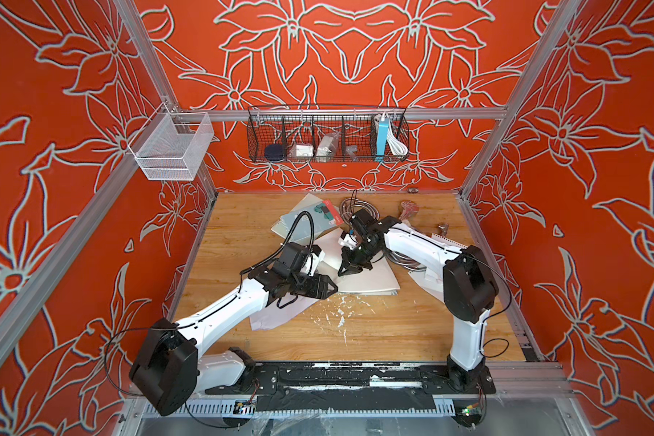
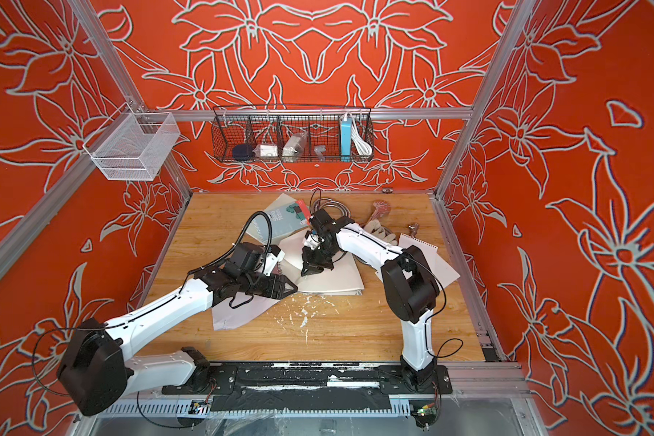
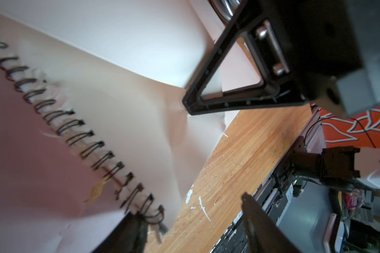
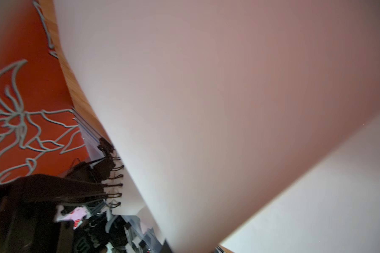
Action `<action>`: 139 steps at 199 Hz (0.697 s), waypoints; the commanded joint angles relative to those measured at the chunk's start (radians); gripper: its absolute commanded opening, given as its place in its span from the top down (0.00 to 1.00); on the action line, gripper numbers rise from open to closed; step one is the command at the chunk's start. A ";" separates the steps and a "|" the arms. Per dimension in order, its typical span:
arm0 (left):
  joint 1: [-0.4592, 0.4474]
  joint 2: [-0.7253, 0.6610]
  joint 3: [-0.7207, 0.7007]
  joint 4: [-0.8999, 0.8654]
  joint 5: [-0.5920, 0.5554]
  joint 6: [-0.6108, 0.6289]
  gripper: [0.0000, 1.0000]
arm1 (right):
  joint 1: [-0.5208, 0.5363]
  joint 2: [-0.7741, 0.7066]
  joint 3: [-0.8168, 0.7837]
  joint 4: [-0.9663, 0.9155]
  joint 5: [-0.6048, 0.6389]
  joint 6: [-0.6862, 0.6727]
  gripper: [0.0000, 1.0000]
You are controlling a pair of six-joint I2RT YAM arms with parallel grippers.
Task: Tear off pages from different notebooks
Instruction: Tear off the paper from the notebook.
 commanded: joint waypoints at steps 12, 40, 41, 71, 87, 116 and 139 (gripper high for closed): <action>-0.001 -0.033 -0.057 0.029 -0.030 -0.059 0.21 | -0.008 0.009 -0.039 0.132 -0.105 0.162 1.00; -0.015 -0.099 -0.122 0.052 -0.091 -0.148 0.21 | -0.016 -0.005 -0.074 0.239 -0.144 0.303 1.00; -0.016 -0.103 -0.124 0.053 -0.092 -0.151 0.21 | -0.017 -0.005 -0.076 0.242 -0.145 0.306 1.00; -0.058 -0.195 -0.171 0.039 -0.164 -0.213 0.21 | -0.035 -0.022 -0.148 0.385 -0.149 0.485 1.00; -0.066 -0.223 -0.184 0.024 -0.195 -0.228 0.21 | -0.042 -0.042 -0.192 0.472 -0.130 0.587 1.00; -0.067 -0.213 -0.196 0.055 -0.162 -0.234 0.21 | -0.051 -0.069 -0.221 0.574 -0.095 0.723 1.00; -0.071 -0.127 -0.179 0.082 -0.134 -0.233 0.21 | -0.050 -0.081 -0.222 0.629 -0.079 0.817 1.00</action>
